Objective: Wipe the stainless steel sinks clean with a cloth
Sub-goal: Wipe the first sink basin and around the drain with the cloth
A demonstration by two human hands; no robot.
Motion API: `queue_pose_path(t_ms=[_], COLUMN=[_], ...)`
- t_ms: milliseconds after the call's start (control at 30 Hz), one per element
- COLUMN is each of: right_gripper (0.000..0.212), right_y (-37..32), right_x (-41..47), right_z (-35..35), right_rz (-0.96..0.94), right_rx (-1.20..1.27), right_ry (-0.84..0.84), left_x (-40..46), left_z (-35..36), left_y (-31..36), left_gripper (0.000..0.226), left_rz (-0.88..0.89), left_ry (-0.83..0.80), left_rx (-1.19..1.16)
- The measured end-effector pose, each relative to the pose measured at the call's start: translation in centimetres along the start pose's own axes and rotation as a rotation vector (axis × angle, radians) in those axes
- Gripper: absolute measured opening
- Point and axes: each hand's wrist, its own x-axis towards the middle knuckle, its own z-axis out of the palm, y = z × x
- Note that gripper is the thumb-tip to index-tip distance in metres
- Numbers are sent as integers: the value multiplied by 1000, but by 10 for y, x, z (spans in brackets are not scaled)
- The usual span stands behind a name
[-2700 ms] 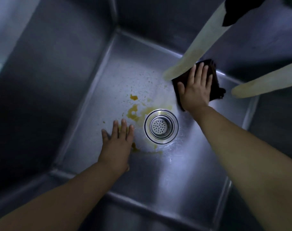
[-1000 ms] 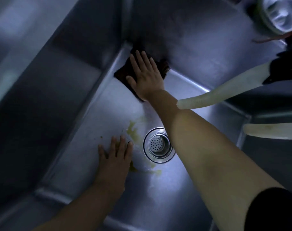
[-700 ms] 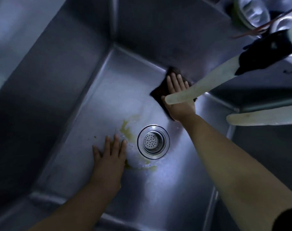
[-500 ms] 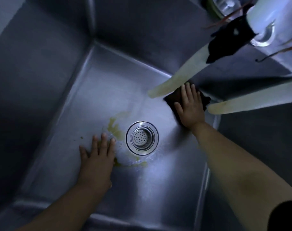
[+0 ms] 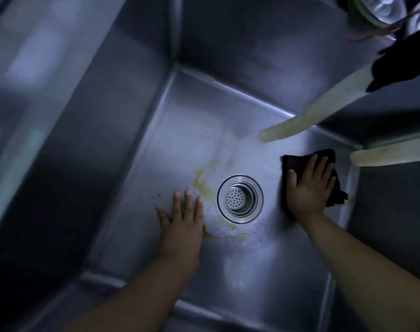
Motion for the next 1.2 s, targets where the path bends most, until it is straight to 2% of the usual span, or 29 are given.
queue_pose_path(t_ms=[100,233,400,533,633,767,967,1200], right_gripper=[76,76,76,74,72,72,68,72], right_y=[-44,-116,-205,-259,-281,-279,-230,-133], right_x=[-7,12,43,47,26,-15,-23,6], right_z=[2,4,3,4,6,9,12,2], right_rz=[-114,-287,-527,-630,-702,-814,-998,-710], right_rx=[6,5,2,-18,-1,31,-85,-55], right_ry=[-7,-42,-37,-68,-83,-93,-113,-100], left_x=[0,1,3,5,7,5,0,-9], left_z=[-1,2,7,13,14,11,8,3], left_y=[-1,-3,-3,-2,-2,-3,-4,-7], left_gripper=[101,111,106,101,106,117,125,125], left_rz=[0,10,20,3,-5,7,17,26], left_ry=[8,5,39,70,55,22,9,21], left_rx=[-21,-7,-2,11,40,76,121,78])
